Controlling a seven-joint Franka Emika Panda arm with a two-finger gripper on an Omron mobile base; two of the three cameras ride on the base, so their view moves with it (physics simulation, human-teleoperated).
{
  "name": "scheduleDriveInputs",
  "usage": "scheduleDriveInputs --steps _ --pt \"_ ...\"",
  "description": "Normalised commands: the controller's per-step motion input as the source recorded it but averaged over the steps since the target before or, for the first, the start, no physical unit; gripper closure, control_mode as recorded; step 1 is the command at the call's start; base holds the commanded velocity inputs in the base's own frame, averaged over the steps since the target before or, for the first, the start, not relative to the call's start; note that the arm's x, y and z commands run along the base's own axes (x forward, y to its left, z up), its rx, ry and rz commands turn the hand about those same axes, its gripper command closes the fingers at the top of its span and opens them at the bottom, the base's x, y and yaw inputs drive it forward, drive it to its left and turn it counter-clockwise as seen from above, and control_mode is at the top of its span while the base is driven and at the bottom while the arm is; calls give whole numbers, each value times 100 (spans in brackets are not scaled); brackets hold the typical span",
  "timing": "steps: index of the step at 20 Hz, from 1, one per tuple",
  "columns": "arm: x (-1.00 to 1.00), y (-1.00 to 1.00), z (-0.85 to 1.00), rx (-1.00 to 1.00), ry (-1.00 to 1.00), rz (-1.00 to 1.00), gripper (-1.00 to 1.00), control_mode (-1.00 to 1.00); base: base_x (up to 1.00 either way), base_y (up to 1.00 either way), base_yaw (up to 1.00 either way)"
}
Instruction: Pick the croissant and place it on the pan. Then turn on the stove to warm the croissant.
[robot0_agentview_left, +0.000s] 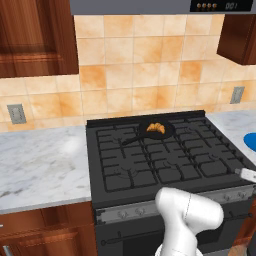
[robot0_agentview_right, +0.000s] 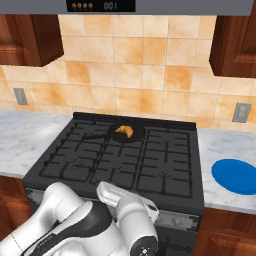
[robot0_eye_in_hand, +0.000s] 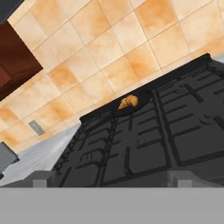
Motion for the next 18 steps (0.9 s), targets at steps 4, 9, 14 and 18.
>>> scheduleDriveInputs --steps 4,9,14,18 --pt "-46 -13 -31 0 0 0 -100 -100 0 0 0" --pt "-42 -6 -34 -5 -4 0 -100 -100 0 0 0" --pt "-23 0 -41 -10 -7 0 -100 -100 0 0 0" --pt "-6 0 -44 -10 -6 -1 -100 -100 0 0 0"
